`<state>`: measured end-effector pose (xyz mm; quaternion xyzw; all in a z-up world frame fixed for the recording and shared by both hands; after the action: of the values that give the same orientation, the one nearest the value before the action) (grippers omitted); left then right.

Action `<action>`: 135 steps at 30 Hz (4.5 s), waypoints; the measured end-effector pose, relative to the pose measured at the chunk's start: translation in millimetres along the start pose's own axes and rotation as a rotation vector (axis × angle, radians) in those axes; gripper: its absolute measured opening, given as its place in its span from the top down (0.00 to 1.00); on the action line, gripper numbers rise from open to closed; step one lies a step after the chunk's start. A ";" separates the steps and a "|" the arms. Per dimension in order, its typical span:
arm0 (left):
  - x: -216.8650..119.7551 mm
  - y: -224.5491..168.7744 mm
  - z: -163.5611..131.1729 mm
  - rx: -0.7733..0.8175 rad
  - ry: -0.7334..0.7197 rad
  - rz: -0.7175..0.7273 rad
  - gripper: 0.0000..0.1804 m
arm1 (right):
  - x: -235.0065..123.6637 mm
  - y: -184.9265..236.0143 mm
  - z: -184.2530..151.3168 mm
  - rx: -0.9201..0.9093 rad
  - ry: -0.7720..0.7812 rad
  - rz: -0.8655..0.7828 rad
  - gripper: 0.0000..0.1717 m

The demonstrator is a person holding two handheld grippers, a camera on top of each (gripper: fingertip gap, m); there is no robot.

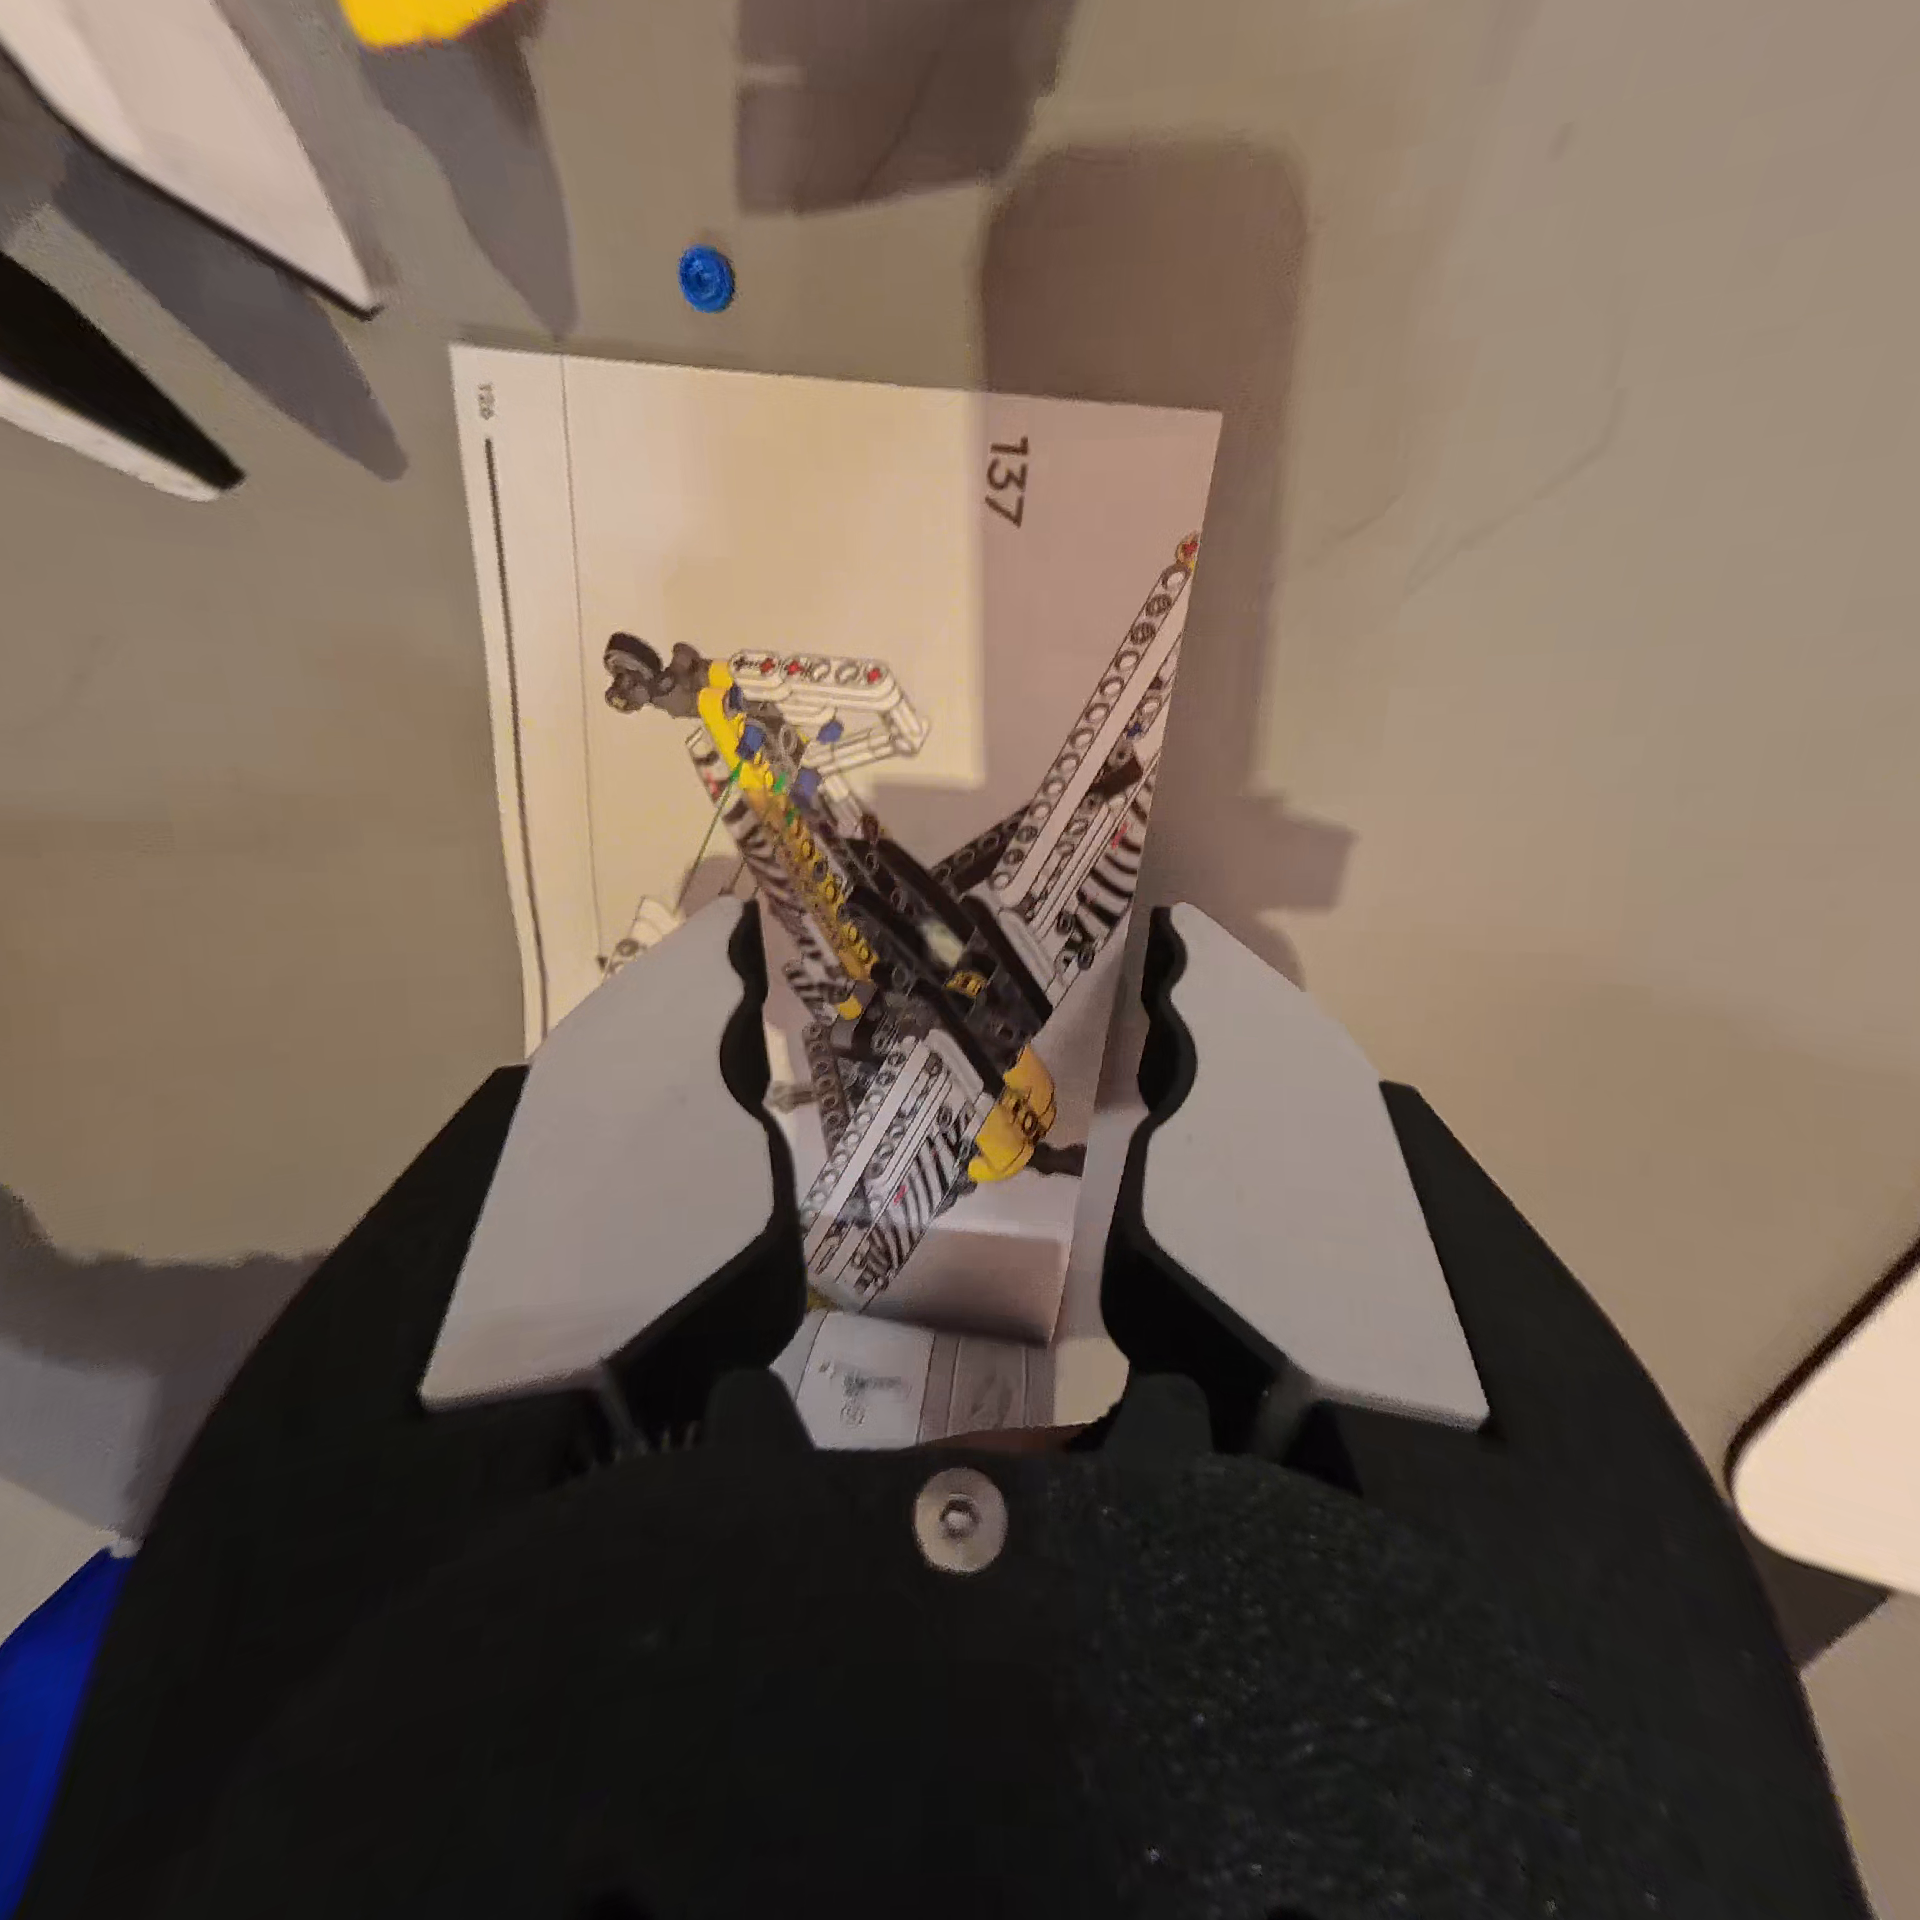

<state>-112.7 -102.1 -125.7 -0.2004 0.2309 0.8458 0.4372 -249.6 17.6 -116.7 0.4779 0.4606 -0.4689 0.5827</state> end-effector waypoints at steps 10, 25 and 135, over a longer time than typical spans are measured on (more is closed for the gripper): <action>-3.5 -2.8 0.8 -0.049 0.002 -0.053 0.80 | 7.2 -8.0 10.8 -0.005 -0.025 0.038 0.59; -3.7 -2.9 0.5 -0.041 0.000 -0.043 0.80 | 3.8 5.7 9.7 -0.003 -0.037 -0.018 0.58; 36.0 0.6 10.4 0.070 0.116 0.066 0.78 | -9.9 54.6 11.9 -0.368 -0.368 -0.553 0.58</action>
<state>-134.0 -73.2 -136.6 -0.2259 0.2917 0.8381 0.4018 -196.0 12.5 -98.7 0.1305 0.5364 -0.5958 0.5834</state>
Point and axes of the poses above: each gripper's, where its closed fingertips meet, x out along the fingers, z out of its top, y = z × x across the jaws, the point moved 7 cm from there along -x, back along the fingers, and after that the axes turned 5 degrees about y, right-handed, at the moved point
